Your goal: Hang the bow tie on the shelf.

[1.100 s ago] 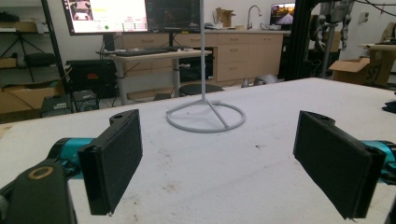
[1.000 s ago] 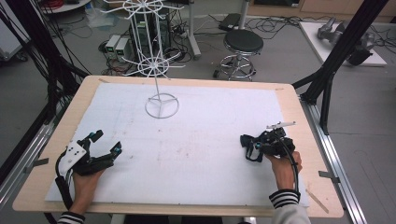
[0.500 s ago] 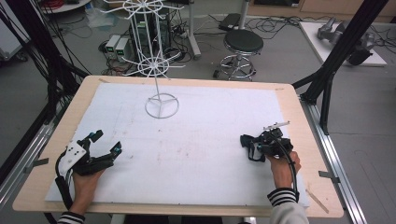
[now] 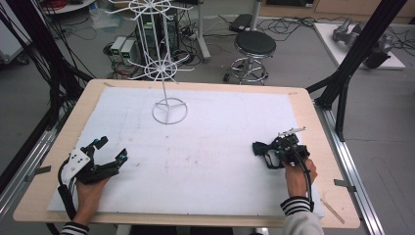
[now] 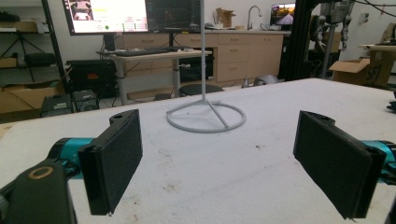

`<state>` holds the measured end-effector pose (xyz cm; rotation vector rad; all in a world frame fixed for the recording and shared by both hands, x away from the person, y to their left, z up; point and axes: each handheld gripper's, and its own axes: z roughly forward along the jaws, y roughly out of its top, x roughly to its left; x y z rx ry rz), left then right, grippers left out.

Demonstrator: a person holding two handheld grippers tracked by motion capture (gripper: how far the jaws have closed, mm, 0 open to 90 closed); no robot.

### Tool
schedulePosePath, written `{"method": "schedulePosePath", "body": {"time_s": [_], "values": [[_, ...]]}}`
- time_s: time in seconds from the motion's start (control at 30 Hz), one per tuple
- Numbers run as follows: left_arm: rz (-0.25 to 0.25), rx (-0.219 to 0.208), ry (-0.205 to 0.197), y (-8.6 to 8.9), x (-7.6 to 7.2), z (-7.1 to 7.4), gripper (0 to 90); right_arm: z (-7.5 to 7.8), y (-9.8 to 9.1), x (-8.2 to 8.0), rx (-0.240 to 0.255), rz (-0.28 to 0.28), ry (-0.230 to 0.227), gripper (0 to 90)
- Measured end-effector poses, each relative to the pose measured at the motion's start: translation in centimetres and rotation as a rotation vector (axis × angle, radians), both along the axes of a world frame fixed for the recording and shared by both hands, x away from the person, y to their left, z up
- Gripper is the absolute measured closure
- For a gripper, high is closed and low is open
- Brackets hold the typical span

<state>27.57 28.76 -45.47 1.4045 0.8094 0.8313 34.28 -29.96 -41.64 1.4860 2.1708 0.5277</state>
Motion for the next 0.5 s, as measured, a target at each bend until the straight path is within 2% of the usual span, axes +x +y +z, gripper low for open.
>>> {"method": "schedulePosePath", "body": {"time_s": [0.17,0.33,0.4,0.5], "values": [[0.000,-0.001,0.000,0.00,0.00,0.00,16.0,0.10,-0.13,-0.04,0.004,-0.005,-0.008,87.1],[0.000,-0.001,0.000,0.00,0.01,0.00,16.0,0.37,-0.30,-0.21,0.043,-0.012,-0.034,87.3],[0.000,0.000,0.000,0.00,0.00,0.00,16.0,0.58,-0.56,-0.34,0.085,-0.010,-0.044,87.5],[0.000,0.000,0.000,0.00,0.01,0.00,16.0,0.77,-0.83,-0.47,0.118,-0.014,-0.056,87.5]]}}
